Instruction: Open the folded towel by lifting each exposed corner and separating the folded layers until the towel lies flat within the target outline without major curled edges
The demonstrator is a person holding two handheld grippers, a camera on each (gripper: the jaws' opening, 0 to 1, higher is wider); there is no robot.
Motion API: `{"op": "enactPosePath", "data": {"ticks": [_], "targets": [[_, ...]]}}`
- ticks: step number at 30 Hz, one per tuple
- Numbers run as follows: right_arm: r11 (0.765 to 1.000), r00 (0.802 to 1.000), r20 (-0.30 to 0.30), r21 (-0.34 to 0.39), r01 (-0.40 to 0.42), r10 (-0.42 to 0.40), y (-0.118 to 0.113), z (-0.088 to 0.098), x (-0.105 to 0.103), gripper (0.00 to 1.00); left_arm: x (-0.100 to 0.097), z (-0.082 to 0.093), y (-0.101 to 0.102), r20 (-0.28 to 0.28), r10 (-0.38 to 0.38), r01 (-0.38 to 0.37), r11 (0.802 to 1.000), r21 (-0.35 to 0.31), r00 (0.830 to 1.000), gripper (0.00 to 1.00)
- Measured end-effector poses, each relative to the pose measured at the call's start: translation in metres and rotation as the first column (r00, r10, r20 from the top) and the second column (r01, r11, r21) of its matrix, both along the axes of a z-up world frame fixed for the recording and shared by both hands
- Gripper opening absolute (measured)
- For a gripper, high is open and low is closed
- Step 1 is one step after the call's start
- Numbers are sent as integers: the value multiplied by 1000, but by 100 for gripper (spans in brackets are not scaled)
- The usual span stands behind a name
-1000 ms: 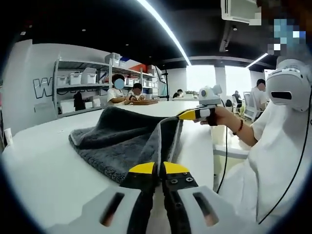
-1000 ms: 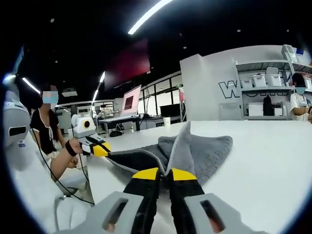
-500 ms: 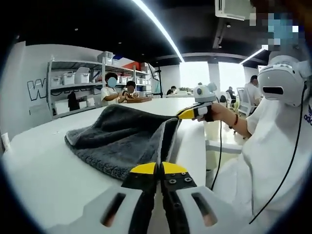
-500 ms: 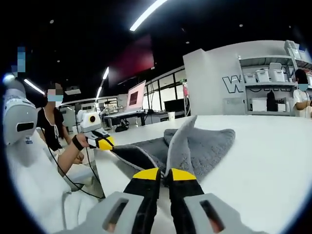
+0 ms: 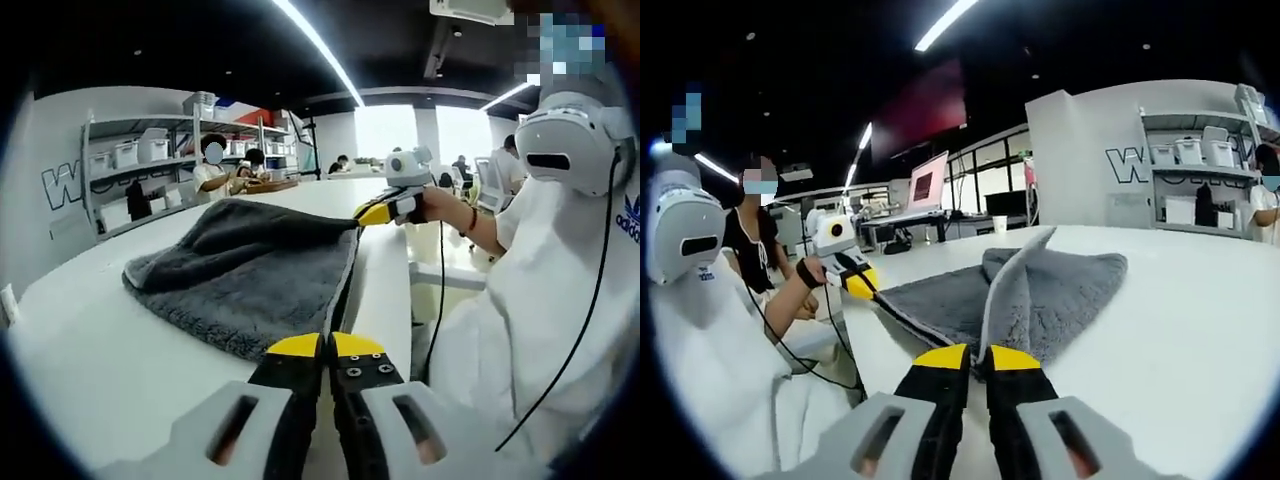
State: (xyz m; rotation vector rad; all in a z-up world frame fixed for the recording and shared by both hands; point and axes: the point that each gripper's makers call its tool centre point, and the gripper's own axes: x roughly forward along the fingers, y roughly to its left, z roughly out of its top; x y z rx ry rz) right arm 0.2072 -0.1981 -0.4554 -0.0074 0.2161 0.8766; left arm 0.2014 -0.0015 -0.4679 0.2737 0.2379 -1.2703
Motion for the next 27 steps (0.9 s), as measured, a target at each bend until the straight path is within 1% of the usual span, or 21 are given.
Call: {"op": "enactPosePath", "data": {"ticks": [2,3,4,5,9,14,16,19,20,21,22,24,27], "targets": [[999,1000,-12,-30,-19,19,1,-6,-3,0,0,-4,0,-12,1,-1,1000,17,1000,1],[997,999,3,-59,-50,50,3,-8,-6,0,0,-5,1,-13,0,0,1000,21,1000,1],[996,998,4,-71,-58,59,3,-9,-7,0,0,-5,1,-14,2,-1,1000,22,1000,1],[996,999,1,-69,-47,47,3,-10,-7,0,-1,-4,2,-7,-1,1,1000,18,1000,1],[993,997,1,-94,-72,73,5,-12,-10,0,-1,-5,4,-4,2,-2,999,35,1000,1],[992,996,6,-95,-87,88,6,-13,-11,1,0,-4,6,-1,6,-6,1000,30,1000,1],[992,996,1,-97,-87,87,6,-14,-11,1,-1,-6,6,4,1,-1,999,40,1000,1],[991,996,23,-107,-85,88,6,-9,-12,2,-1,-5,5,7,0,0,999,39,1000,2],[991,996,29,-108,-85,88,6,-8,-11,2,-1,-5,6,23,-5,4,999,43,1000,2],[991,996,31,-108,-83,87,6,-8,-11,2,-3,-6,5,49,-26,23,998,52,998,2],[990,996,35,-113,-83,87,6,-8,-11,3,-3,-7,5,60,-31,27,998,54,998,2],[989,995,45,-123,-81,87,8,-8,-11,4,-3,-5,5,45,-24,22,999,42,999,3],[987,995,48,-139,-85,93,8,-8,-12,7,-3,-3,5,48,-27,26,999,33,998,5]]}}
